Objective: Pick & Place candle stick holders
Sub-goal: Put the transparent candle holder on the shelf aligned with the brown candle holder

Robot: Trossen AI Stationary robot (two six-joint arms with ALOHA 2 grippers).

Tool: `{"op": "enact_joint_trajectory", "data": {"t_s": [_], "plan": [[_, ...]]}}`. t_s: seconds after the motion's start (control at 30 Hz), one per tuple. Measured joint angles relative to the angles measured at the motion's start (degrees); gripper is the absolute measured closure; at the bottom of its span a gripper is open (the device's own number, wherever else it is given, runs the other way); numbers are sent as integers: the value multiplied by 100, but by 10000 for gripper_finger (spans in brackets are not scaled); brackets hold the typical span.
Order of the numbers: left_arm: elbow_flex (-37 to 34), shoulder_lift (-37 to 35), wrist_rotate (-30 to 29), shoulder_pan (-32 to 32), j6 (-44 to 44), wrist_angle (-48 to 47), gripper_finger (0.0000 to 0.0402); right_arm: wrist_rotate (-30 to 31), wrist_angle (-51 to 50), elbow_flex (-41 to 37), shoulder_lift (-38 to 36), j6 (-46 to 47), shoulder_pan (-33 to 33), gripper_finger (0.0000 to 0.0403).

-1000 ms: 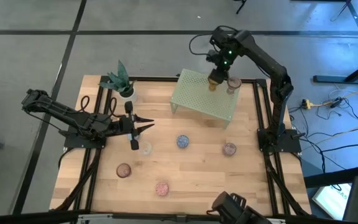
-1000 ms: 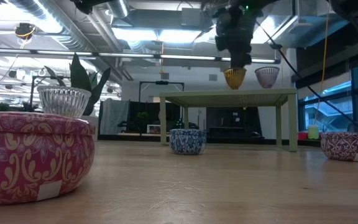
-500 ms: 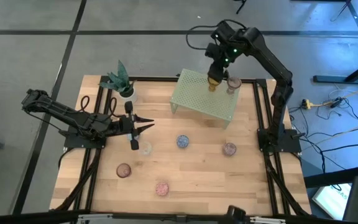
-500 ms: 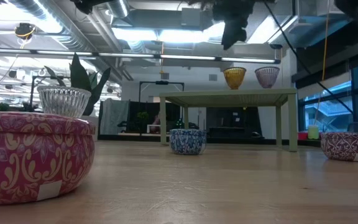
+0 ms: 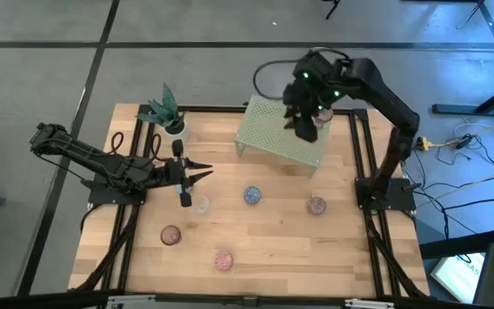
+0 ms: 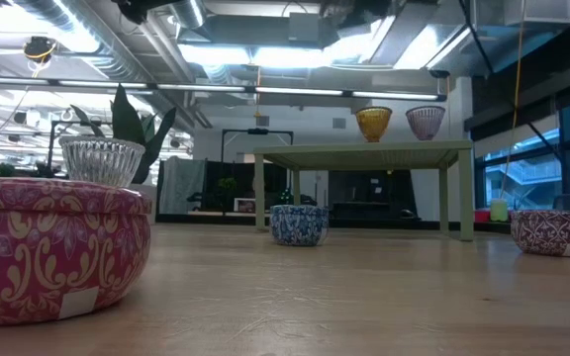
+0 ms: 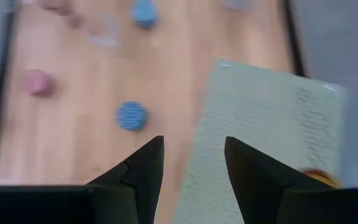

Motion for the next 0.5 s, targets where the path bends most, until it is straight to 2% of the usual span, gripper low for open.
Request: {"op": "enact_joint_trajectory", "data": {"t_s": [0.1, 0.2, 0.5], "plan": [[0, 0, 0, -1, -34, 0, 343, -302, 80, -346, -273, -63, 332, 230], [0, 2, 0, 0, -37, 11, 343, -318, 562, -1161, -732, 11, 616, 230], [0, 2, 1, 0, -96, 171, 343, -312, 3154, -5178, -2938, 887, 1365, 230]]}}
